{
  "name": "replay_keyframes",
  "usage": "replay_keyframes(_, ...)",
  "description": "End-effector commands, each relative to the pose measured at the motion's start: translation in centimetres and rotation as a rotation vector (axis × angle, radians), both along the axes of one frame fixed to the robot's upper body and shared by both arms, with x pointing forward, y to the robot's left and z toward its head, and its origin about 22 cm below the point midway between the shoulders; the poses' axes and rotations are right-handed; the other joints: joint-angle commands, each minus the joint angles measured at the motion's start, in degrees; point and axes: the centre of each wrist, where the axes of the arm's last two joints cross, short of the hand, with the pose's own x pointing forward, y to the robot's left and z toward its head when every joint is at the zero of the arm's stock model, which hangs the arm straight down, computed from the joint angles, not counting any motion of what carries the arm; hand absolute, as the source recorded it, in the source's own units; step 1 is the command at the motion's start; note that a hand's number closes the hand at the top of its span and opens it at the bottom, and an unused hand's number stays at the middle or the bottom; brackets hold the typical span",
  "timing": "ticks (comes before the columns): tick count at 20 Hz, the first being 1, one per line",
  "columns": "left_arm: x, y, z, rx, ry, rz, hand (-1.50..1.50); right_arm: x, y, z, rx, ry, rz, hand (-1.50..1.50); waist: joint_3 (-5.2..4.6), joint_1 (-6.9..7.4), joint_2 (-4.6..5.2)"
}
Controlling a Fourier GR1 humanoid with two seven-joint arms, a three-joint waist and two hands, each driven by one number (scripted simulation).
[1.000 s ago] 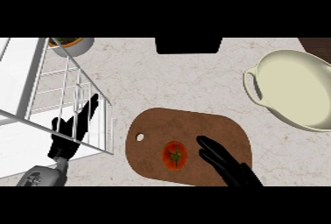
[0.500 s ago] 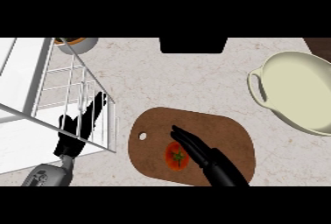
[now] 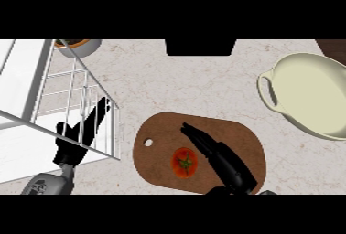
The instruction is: Pick the tomato from the cutting board and place it in the pot
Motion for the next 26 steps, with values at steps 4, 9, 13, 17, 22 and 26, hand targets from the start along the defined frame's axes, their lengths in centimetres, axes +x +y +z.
replay_keyframes(4, 0.4, 0.0, -1.0, -0.001, 0.075, -0.03, 0.0, 2.3, -2.4, -3.0, 0.074, -0.019, -0.025, -1.5, -0.45, -0.26, 0.42)
replay_keyframes(9, -2.3, -1.3, -1.5, -0.02, 0.076, -0.031, 0.0, 2.4, -2.8, -3.0, 0.191, 0.052, 0.073, -1.5, -0.44, 0.03, 0.34)
replay_keyframes(13, -0.2, -2.0, -1.2, -0.008, 0.076, -0.033, 0.0, 4.3, -2.7, -3.4, 0.295, 0.078, 0.122, -1.5, -0.44, -0.15, 0.47)
replay_keyframes(17, -1.0, -2.6, -2.2, -0.029, 0.087, -0.034, 0.0, 2.7, -0.9, -6.2, 0.351, 0.156, 0.121, -1.5, -0.45, -0.21, 0.43)
replay_keyframes(22, -0.4, -1.4, -1.6, -0.019, 0.084, -0.027, 0.0, 2.9, -0.5, -8.1, 0.375, 0.2, 0.106, -1.5, -0.45, -0.19, 0.41)
replay_keyframes(26, -0.2, -1.9, -1.4, -0.009, 0.077, -0.028, 0.0, 3.9, 0.6, -9.4, 0.405, 0.252, 0.126, -1.5, -0.45, -0.17, 0.42)
